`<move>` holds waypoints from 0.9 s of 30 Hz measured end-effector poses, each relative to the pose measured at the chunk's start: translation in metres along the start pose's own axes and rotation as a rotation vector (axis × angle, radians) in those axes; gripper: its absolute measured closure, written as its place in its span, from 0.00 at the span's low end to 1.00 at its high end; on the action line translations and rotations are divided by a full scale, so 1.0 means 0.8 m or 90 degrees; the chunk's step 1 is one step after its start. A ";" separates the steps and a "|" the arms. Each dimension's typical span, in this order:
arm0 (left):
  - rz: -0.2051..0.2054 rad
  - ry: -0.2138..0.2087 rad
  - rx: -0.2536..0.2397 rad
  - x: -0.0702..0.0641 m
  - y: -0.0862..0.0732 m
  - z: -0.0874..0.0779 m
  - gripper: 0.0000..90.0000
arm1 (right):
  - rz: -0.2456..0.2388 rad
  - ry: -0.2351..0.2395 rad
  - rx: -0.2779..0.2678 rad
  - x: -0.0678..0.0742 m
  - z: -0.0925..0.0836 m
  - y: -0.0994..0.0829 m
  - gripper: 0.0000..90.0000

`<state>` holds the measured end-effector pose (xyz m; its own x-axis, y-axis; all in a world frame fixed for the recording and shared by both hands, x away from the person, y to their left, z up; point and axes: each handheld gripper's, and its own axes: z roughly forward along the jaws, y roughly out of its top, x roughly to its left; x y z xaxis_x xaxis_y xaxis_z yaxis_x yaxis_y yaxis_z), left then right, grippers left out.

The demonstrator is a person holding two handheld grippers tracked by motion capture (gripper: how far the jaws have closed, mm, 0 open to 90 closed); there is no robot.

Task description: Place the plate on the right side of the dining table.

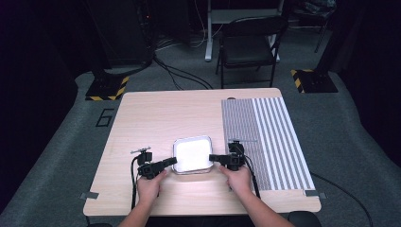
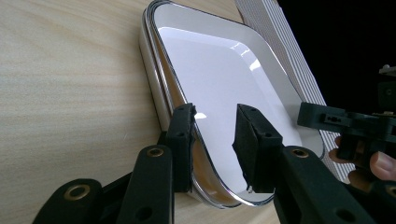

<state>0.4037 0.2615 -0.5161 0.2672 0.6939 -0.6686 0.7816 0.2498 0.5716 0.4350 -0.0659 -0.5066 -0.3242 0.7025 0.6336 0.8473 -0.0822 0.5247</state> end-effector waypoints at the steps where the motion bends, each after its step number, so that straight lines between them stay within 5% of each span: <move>1: 0.001 0.000 0.000 0.000 0.000 0.000 0.75 | 0.001 -0.001 -0.001 0.000 0.000 0.000 0.84; 27: 0.018 0.006 -0.016 -0.002 -0.005 -0.019 0.76 | 0.019 0.019 0.006 0.005 0.000 -0.006 0.89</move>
<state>0.3917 0.2696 -0.5105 0.2838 0.7068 -0.6480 0.7594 0.2469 0.6019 0.4294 -0.0625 -0.5069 -0.3106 0.6789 0.6653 0.8606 -0.0962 0.5000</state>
